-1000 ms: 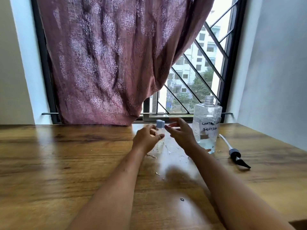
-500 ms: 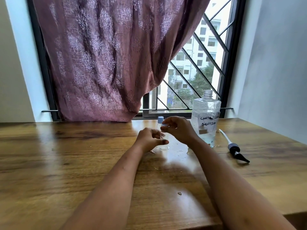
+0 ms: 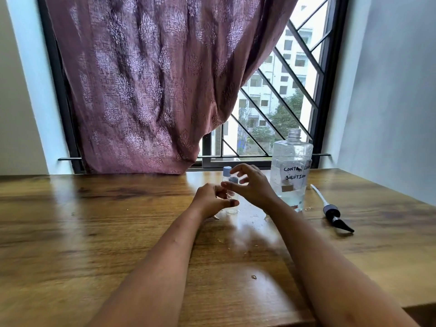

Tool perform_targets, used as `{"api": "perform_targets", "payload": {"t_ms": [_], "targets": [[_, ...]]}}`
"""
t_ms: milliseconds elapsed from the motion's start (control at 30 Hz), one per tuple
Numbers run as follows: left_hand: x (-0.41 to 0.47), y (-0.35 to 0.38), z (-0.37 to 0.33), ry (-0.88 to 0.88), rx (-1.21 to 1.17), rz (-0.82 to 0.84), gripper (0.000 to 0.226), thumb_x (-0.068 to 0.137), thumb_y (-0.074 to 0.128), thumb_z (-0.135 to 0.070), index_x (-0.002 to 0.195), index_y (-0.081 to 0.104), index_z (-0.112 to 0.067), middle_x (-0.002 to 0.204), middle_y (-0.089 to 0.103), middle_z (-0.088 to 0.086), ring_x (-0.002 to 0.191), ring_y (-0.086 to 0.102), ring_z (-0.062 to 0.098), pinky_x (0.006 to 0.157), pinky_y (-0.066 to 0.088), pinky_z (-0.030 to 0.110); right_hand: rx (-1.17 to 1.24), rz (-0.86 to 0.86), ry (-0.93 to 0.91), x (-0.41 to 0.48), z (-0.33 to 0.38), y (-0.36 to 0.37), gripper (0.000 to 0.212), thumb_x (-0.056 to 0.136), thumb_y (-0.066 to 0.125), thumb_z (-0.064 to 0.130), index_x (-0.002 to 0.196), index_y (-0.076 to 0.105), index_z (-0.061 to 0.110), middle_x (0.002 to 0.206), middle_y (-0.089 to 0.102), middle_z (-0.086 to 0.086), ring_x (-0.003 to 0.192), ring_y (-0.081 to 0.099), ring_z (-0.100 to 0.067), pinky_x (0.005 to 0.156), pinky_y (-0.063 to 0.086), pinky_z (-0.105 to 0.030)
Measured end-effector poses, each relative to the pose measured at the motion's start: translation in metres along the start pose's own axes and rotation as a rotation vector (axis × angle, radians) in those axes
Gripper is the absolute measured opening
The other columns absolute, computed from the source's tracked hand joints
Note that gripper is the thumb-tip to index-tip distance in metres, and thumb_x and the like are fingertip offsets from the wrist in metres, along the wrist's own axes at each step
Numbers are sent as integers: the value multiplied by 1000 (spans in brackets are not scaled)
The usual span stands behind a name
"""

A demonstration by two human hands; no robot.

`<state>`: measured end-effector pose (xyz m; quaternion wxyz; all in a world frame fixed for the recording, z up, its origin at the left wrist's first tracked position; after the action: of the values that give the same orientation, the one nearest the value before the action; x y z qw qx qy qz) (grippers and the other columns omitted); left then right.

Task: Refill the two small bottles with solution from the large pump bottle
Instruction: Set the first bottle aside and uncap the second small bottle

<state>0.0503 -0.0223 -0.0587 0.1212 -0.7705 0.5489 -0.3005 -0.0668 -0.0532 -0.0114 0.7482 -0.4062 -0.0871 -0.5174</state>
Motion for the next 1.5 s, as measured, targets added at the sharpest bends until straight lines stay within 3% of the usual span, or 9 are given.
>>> {"api": "perform_targets", "payload": {"t_ms": [133, 300, 400, 533, 700, 900, 1067, 1333, 1500], "targets": [[0, 0, 1, -6, -1, -5, 31, 69, 82, -28, 96, 71, -18, 73, 63, -9, 67, 56, 0, 43, 44, 7, -63, -55, -29, 3, 4, -2, 30, 68, 81, 21, 91, 65, 9, 76, 58, -2, 67, 47, -13, 58, 36, -16], [0, 0, 1, 0, -5, 3, 29, 69, 82, -29, 94, 72, -19, 78, 66, -4, 72, 60, 5, 46, 44, 7, 46, 82, 44, 3, 2, 5, 23, 76, 67, 8, 97, 68, 16, 91, 67, -6, 81, 59, -16, 70, 44, -26], [0, 0, 1, 5, 1, 3, 28, 69, 82, -30, 92, 72, -20, 78, 66, -5, 77, 62, 7, 58, 45, 13, 74, 74, 38, 2, 1, 5, 28, 78, 68, 16, 105, 63, 20, 97, 66, -8, 88, 59, -21, 73, 43, -27], [0, 0, -1, 13, 36, 3, 29, 71, 80, -30, 94, 70, -18, 72, 60, -11, 67, 54, -1, 56, 38, 14, -57, -6, -27, 3, 4, 3, 36, 76, 74, 32, 104, 61, 14, 99, 53, -2, 82, 53, -15, 67, 43, -19], [1, -1, 0, 16, 36, -3, 31, 69, 81, -31, 94, 71, -19, 72, 61, -10, 66, 54, 2, 44, 40, 7, -173, -29, -78, 4, 7, 1, 27, 74, 76, 24, 92, 64, 7, 80, 55, -1, 69, 46, -14, 53, 33, -10], [0, 1, -3, 16, 8, 17, 22, 70, 81, -31, 87, 69, -25, 72, 62, -12, 67, 56, 0, 43, 44, 9, -48, 39, 9, 2, 5, 4, 28, 77, 63, 9, 105, 62, 12, 92, 60, -2, 76, 53, -11, 57, 36, -7], [-1, 1, -3, 11, 22, 12, 22, 70, 81, -31, 85, 66, -25, 74, 62, -12, 70, 56, 2, 55, 40, 15, -65, 37, -49, 2, 7, 6, 31, 78, 72, 24, 104, 62, 12, 107, 56, -5, 84, 51, -11, 61, 39, -2], [2, 2, 3, -14, 5, 14, 31, 68, 82, -31, 95, 70, -20, 72, 61, -11, 71, 56, 5, 57, 40, 19, 29, 89, 21, 3, 2, 10, 30, 75, 66, 8, 104, 64, 16, 106, 64, -2, 91, 60, -18, 66, 43, -14], [0, 1, 0, -3, 26, 11, 30, 70, 81, -32, 95, 69, -20, 72, 60, -13, 69, 55, -1, 55, 39, 14, 27, 49, -22, 3, 3, 8, 29, 78, 72, 24, 104, 63, 15, 108, 62, -2, 92, 58, -17, 71, 46, -20]]}}
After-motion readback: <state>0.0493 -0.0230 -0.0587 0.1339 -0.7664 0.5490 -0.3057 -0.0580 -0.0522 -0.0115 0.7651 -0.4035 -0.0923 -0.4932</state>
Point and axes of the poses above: each hand's wrist, its own x-axis towards the middle knuckle, its own y-axis out of the palm, z = x × y, the point moved 10 cm from there along x, towards the middle knuckle
